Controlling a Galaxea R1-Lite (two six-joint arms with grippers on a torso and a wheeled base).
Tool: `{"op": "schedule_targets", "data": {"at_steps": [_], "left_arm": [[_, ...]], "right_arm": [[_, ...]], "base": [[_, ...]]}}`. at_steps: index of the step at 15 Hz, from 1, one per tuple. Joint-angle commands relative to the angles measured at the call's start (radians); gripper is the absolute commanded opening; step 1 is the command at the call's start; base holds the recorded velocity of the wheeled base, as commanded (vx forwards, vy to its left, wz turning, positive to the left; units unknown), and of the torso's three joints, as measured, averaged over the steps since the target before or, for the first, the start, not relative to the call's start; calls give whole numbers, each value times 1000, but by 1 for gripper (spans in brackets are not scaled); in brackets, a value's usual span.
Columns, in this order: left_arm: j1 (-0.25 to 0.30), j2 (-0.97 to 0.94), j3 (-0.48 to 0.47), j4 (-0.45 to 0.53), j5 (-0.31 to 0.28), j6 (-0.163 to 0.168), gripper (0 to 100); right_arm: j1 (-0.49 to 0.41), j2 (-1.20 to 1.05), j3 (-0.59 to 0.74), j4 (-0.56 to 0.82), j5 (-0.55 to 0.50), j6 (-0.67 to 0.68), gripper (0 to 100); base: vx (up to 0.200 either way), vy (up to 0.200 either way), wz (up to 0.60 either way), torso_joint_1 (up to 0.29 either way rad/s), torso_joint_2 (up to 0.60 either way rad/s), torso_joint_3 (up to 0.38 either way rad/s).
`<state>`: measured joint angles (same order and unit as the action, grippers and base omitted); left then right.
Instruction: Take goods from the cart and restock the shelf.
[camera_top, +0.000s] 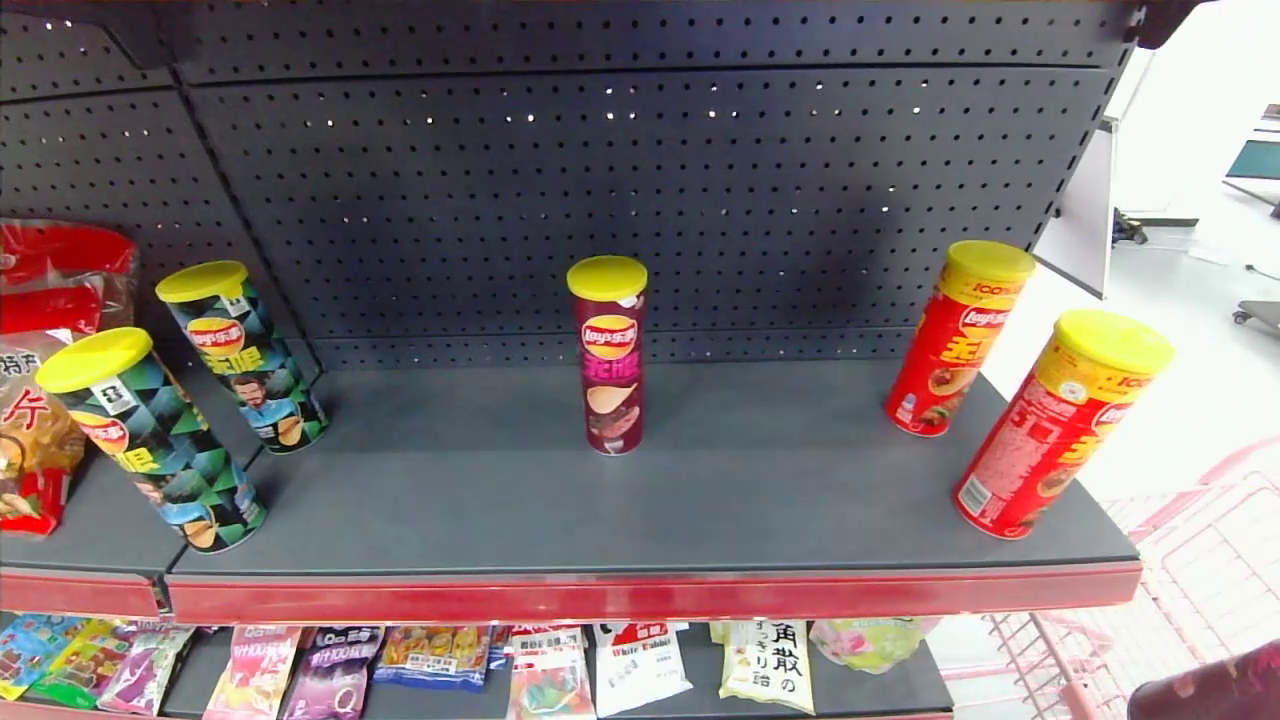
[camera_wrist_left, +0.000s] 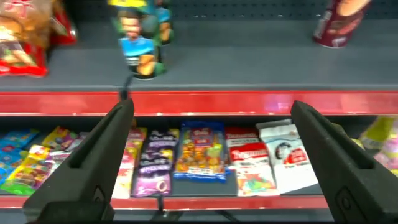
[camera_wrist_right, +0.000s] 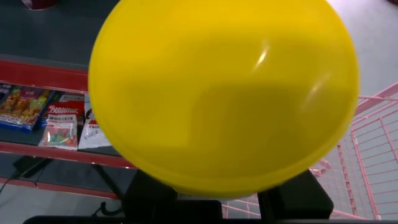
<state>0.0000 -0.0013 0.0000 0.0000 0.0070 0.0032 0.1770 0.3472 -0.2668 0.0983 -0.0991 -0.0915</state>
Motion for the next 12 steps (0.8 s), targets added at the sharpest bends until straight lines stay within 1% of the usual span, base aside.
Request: {"op": "schedule_targets", "data": {"at_steps": [1,5,8,9,11,12], "left_arm": [[0,1,0,0,1,0,100],[0,1,0,0,1,0,100],[0,1,0,0,-1,-2,100],[0,3,0,0,-2,3,100],[-8,52,0,0,-4,6,100],[-9,70,0,0,-4,9,100]], "right_arm": [[1,-13,3,1,-1,-1,0],[2,-33,24,1,4,-2,0],[9,-80,74,0,12,-4,0],[9,-97,98,0,15,-4,0],[9,-103,121,-2,33,-2,0],[9,-122,147,-2,59,3,0]], "base": [[0,0,0,0,0,0],[0,0,0,0,0,0],[0,0,0,0,0,0],[0,0,0,0,0,0],[0,0,0,0,0,0],[0,0,0,0,0,0]]}}
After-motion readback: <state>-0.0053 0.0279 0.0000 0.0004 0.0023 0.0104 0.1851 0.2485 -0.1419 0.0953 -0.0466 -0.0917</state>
